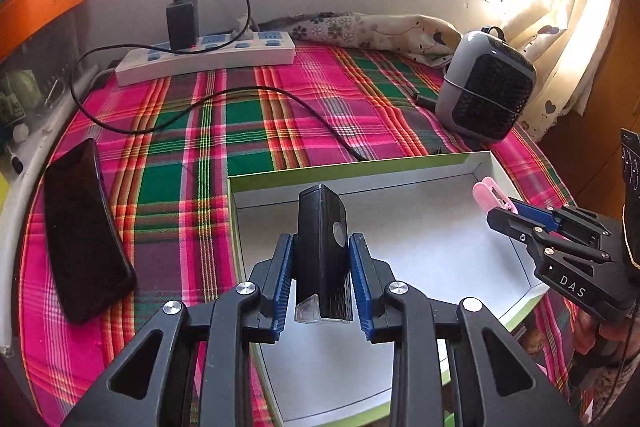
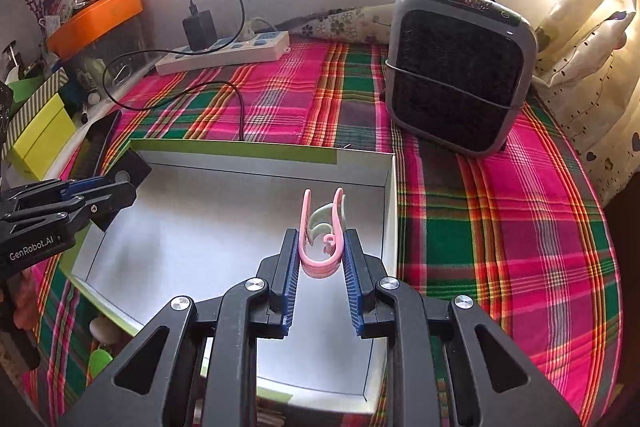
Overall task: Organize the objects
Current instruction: 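Lift and carry the black device and pink hook over the green box with both tools, then lower the pink hook into the box and open the right tool while the left tool releases the black device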
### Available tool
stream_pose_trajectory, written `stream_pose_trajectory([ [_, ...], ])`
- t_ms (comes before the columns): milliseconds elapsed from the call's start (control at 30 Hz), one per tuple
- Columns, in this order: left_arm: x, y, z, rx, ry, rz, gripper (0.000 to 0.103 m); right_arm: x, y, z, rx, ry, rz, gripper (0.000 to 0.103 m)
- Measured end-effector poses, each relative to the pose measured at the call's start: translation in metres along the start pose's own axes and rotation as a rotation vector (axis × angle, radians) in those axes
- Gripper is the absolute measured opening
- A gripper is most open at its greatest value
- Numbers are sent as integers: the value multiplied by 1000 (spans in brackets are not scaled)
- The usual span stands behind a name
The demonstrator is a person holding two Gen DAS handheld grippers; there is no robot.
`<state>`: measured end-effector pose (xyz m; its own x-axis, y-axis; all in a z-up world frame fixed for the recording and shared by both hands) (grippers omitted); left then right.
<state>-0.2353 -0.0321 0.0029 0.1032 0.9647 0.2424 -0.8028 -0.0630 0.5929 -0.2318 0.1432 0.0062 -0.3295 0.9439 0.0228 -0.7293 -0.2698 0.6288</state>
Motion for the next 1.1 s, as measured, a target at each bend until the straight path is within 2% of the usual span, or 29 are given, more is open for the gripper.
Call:
stream_pose_trajectory([
  [400, 0, 5, -18, -19, 25, -20, 26, -1, 6, -22, -36, -18, 20, 22],
  [967, 0, 7, -23, -20, 35, -25, 26, -5, 10, -30, -37, -63, 40, 22],
  [1100, -1, 8, -23, -21, 35, -23, 26, -6, 10, -30, -35, -55, 40, 27],
])
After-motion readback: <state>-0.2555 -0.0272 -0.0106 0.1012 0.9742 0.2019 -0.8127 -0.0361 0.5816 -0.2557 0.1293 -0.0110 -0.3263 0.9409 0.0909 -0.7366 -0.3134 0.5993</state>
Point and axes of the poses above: each gripper's, at about its wrist camera, not at the fingertips, and z roughly against the way its jaws point, x to its right, y to its top, the point moved 4 cm from there along -z, roughly the way its jaws point, and after that the axes turned 7 degrees about z, right-handed, at the moved point
